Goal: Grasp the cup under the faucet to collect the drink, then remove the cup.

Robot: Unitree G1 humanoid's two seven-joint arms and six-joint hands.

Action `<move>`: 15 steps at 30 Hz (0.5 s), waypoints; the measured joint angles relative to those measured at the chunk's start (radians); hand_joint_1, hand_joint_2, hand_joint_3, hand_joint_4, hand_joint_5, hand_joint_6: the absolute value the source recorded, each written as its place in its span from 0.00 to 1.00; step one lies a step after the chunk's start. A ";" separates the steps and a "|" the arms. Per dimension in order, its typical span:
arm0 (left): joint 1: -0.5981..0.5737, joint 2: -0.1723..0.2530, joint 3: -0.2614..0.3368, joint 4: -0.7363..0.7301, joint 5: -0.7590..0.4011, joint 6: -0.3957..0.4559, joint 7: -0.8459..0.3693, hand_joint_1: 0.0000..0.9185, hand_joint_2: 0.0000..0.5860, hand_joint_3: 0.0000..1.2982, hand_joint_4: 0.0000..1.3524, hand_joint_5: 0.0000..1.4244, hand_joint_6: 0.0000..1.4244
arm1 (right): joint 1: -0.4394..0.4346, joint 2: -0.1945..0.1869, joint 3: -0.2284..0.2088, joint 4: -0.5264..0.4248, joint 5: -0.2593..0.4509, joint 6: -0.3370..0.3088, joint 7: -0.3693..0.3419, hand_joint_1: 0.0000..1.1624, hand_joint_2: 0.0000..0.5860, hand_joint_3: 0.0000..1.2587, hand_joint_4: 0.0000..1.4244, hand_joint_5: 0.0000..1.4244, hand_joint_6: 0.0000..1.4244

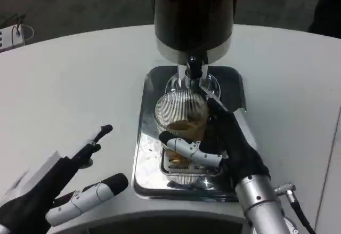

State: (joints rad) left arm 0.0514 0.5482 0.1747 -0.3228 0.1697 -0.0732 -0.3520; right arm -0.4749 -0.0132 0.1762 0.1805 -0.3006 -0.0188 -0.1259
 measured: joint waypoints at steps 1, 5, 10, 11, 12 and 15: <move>0.000 0.000 0.000 0.000 0.000 0.001 -0.002 0.00 0.00 0.05 0.00 0.05 0.11 | 0.005 0.000 0.002 -0.004 -0.001 -0.001 -0.001 0.71 0.36 0.13 0.16 0.23 0.18; 0.003 0.003 0.000 0.000 -0.001 0.004 -0.007 0.00 0.00 0.05 0.00 0.05 0.11 | 0.017 0.005 0.013 -0.017 -0.027 -0.002 -0.018 0.73 0.35 0.14 0.16 0.24 0.19; 0.015 0.004 0.001 -0.002 -0.003 0.007 -0.014 0.00 0.00 0.06 0.01 0.05 0.11 | 0.027 0.026 0.029 -0.023 -0.064 -0.001 -0.064 0.74 0.37 0.21 0.24 0.31 0.26; 0.015 0.004 0.001 -0.002 -0.003 0.007 -0.015 0.00 0.00 0.06 0.01 0.05 0.11 | 0.027 0.029 0.031 -0.023 -0.066 -0.001 -0.065 0.75 0.37 0.23 0.27 0.32 0.28; 0.017 0.004 0.001 -0.003 -0.003 0.007 -0.016 0.00 0.00 0.06 0.01 0.05 0.11 | 0.027 0.038 0.034 -0.023 -0.069 -0.001 -0.073 0.75 0.37 0.26 0.30 0.36 0.33; 0.027 0.004 0.004 -0.009 -0.005 0.008 -0.018 0.00 0.01 0.06 0.01 0.06 0.11 | 0.034 0.066 0.045 -0.025 -0.094 0.002 -0.114 0.79 0.37 0.34 0.39 0.46 0.47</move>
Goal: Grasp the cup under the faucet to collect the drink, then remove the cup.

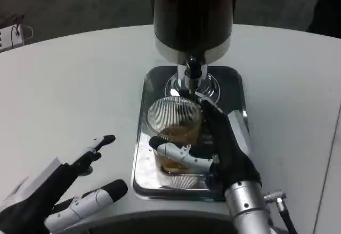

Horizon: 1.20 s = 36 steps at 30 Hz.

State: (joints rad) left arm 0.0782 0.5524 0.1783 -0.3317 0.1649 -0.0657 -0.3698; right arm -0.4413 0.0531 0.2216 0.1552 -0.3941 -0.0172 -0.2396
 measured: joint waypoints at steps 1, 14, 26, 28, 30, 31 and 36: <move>0.004 0.000 0.001 -0.002 0.000 0.000 0.000 0.00 0.01 0.06 0.01 0.06 0.11 | 0.005 0.015 0.002 -0.001 -0.014 0.002 -0.022 0.79 0.38 0.35 0.40 0.47 0.50; 0.025 0.001 0.018 -0.002 -0.006 -0.004 0.000 0.00 0.01 0.08 0.02 0.06 0.11 | 0.018 0.061 0.028 0.001 -0.093 0.016 -0.131 0.83 0.40 0.49 0.58 0.68 0.77; 0.016 0.011 0.022 0.017 -0.033 -0.017 -0.002 0.00 0.00 0.09 0.02 0.07 0.11 | 0.070 0.047 0.043 -0.055 -0.100 0.016 -0.141 0.82 0.39 0.61 0.71 0.82 0.92; 0.006 0.014 0.022 0.023 -0.035 -0.021 -0.002 0.00 0.00 0.09 0.02 0.07 0.11 | 0.092 0.038 0.048 -0.089 -0.099 0.018 -0.109 0.81 0.39 0.62 0.73 0.84 0.94; 0.000 0.016 0.022 0.027 -0.038 -0.026 -0.003 0.00 0.00 0.09 0.02 0.07 0.11 | 0.113 0.025 0.055 -0.119 -0.098 0.023 -0.073 0.82 0.40 0.63 0.74 0.85 0.94; -0.001 0.017 0.022 0.029 -0.038 -0.029 -0.003 0.00 0.00 0.09 0.02 0.07 0.11 | 0.126 0.016 0.059 -0.139 -0.098 0.024 -0.054 0.82 0.40 0.63 0.74 0.86 0.95; -0.006 0.018 0.022 0.039 -0.040 -0.037 -0.003 0.00 0.00 0.09 0.02 0.07 0.11 | 0.192 -0.011 0.061 -0.237 -0.093 0.033 0.014 0.82 0.40 0.67 0.76 0.88 0.97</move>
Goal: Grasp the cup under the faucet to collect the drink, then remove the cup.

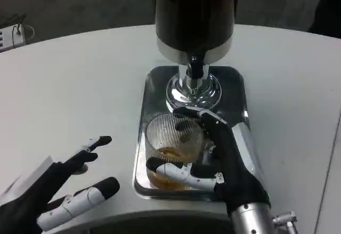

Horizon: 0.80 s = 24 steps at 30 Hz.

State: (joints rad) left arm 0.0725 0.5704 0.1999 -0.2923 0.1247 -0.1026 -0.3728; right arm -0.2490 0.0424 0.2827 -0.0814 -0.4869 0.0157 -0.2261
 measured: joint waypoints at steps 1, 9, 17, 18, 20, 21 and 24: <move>-0.001 0.000 0.000 0.001 0.000 -0.001 0.000 0.00 0.00 0.09 0.02 0.07 0.11 | 0.017 -0.005 0.000 -0.024 0.002 0.000 0.011 0.82 0.40 0.68 0.76 0.88 0.98; -0.014 0.003 -0.004 0.002 0.003 -0.019 0.000 0.00 0.00 0.07 0.02 0.06 0.11 | 0.154 -0.047 -0.006 -0.235 0.027 0.010 0.109 0.82 0.40 0.70 0.78 0.90 0.99; -0.030 0.051 -0.011 -0.030 0.083 -0.077 0.000 0.00 0.01 0.04 0.00 0.02 0.07 | 0.287 -0.152 -0.101 -0.504 0.103 0.046 0.273 0.82 0.40 0.73 0.80 0.92 1.00; -0.029 0.062 -0.016 -0.046 0.092 -0.091 -0.001 0.00 0.01 0.04 0.00 0.01 0.07 | 0.308 -0.173 -0.129 -0.556 0.123 0.065 0.305 0.82 0.40 0.73 0.80 0.92 1.00; -0.029 0.077 -0.020 -0.072 0.113 -0.113 -0.004 0.00 0.02 0.03 0.00 0.00 0.05 | 0.331 -0.206 -0.174 -0.625 0.150 0.086 0.342 0.81 0.38 0.73 0.80 0.92 1.00; -0.029 0.084 -0.022 -0.083 0.121 -0.121 -0.007 0.00 0.03 0.02 0.00 0.00 0.05 | 0.340 -0.216 -0.197 -0.654 0.165 0.098 0.357 0.81 0.38 0.74 0.80 0.92 1.00; -0.020 0.096 -0.026 -0.129 0.133 -0.129 -0.020 0.00 0.03 0.01 0.00 0.00 0.03 | 0.357 -0.247 -0.258 -0.724 0.199 0.131 0.398 0.81 0.38 0.74 0.81 0.93 1.00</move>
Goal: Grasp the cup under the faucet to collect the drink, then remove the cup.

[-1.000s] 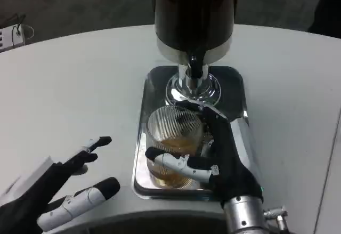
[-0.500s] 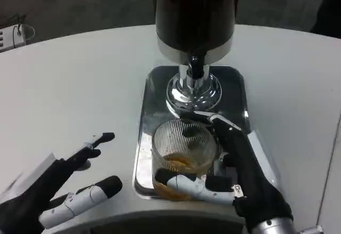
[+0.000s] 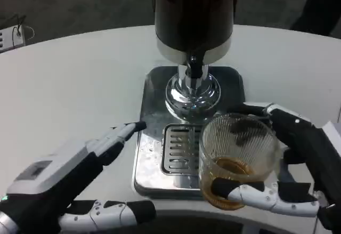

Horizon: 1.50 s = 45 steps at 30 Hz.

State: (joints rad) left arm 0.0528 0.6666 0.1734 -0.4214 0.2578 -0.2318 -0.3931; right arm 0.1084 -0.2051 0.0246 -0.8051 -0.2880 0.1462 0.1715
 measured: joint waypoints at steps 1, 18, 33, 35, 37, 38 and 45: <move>0.002 0.001 -0.001 -0.013 0.008 -0.001 -0.003 0.00 0.03 0.01 0.00 0.00 0.03 | 0.002 -0.007 -0.014 -0.013 0.006 0.004 0.009 0.81 0.38 0.74 0.81 0.93 1.00; 0.101 0.000 0.009 -0.245 0.104 0.042 -0.063 0.00 0.05 0.00 0.00 0.00 0.00 | 0.017 -0.124 -0.154 -0.174 0.150 0.102 0.146 0.80 0.38 0.74 0.81 0.93 1.00; 0.125 -0.001 0.028 -0.273 0.101 0.078 -0.067 0.00 0.06 0.00 0.00 0.00 0.00 | 0.064 -0.133 -0.153 -0.205 0.160 0.102 0.156 0.80 0.38 0.74 0.81 0.93 1.00; 0.125 -0.001 0.032 -0.273 0.100 0.082 -0.070 0.00 0.06 0.00 0.00 0.00 0.00 | 0.068 -0.133 -0.153 -0.206 0.160 0.102 0.156 0.80 0.38 0.74 0.81 0.93 1.00; 0.125 -0.001 0.038 -0.273 0.100 0.086 -0.073 0.00 0.06 0.00 0.00 0.00 0.00 | 0.072 -0.133 -0.153 -0.206 0.160 0.102 0.156 0.80 0.38 0.74 0.81 0.93 1.00; 0.125 -0.001 0.038 -0.273 0.100 0.088 -0.074 0.00 0.06 0.00 0.00 0.00 0.00 | 0.073 -0.133 -0.153 -0.207 0.160 0.102 0.156 0.80 0.38 0.74 0.81 0.93 1.00; 0.125 -0.001 0.044 -0.274 0.099 0.092 -0.089 0.00 0.06 0.00 0.00 0.00 0.00 | 0.074 -0.138 -0.152 -0.207 0.161 0.102 0.156 0.80 0.38 0.74 0.81 0.93 1.00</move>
State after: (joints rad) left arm 0.1780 0.6652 0.2178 -0.6949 0.3566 -0.1396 -0.4823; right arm 0.1823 -0.3428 -0.1278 -1.0116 -0.1273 0.2480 0.3273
